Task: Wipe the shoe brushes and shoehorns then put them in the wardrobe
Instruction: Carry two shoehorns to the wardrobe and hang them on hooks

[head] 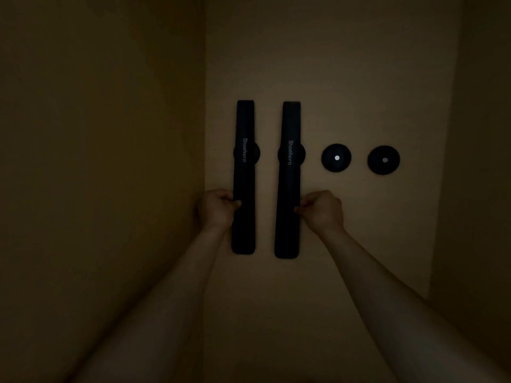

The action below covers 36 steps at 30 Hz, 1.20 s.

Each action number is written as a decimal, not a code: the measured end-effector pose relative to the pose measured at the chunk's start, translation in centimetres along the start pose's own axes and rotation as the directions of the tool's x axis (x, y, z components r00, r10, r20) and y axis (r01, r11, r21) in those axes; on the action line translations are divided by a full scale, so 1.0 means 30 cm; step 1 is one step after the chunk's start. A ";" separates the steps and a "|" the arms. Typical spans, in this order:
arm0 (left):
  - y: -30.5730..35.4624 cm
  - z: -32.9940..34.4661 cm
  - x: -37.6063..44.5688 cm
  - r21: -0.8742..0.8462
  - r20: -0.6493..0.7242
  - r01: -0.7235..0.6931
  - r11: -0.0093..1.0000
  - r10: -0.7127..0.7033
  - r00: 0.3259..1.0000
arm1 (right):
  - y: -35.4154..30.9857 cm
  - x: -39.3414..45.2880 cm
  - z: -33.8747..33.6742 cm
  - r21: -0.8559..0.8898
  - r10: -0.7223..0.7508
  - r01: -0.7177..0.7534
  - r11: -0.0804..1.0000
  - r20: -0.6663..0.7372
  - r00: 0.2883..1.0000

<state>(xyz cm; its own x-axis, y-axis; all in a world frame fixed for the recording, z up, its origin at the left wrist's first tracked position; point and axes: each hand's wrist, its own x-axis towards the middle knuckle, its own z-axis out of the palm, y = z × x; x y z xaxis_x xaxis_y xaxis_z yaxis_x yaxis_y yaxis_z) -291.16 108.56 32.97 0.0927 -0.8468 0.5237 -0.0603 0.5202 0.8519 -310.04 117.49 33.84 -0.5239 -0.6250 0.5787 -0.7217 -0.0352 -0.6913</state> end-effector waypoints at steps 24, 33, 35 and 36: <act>-0.019 0.003 0.023 -0.001 -0.025 0.047 0.999 -0.047 0.999 | -0.001 0.002 0.007 0.017 0.019 -0.019 1.000 0.013 1.000; -0.008 -0.009 0.007 0.066 -0.010 0.044 0.997 -0.044 0.999 | -0.003 -0.005 -0.008 -0.005 0.022 -0.022 1.000 0.080 0.997; -0.007 -0.016 -0.002 0.104 -0.015 0.040 0.994 -0.038 0.999 | -0.002 -0.014 -0.018 -0.014 0.034 -0.033 0.999 0.084 0.996; -0.007 -0.019 -0.006 0.116 -0.014 0.040 0.993 -0.038 0.999 | 0.002 -0.019 -0.025 -0.021 0.037 -0.036 0.999 0.077 0.996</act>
<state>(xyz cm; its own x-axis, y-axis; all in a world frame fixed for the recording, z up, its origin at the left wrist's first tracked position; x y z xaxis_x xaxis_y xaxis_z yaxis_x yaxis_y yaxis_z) -290.60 108.65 32.70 0.1091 -0.8645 0.4906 -0.1710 0.4699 0.8660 -310.12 118.42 33.80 -0.5137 -0.6843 0.5175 -0.7122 0.0038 -0.7020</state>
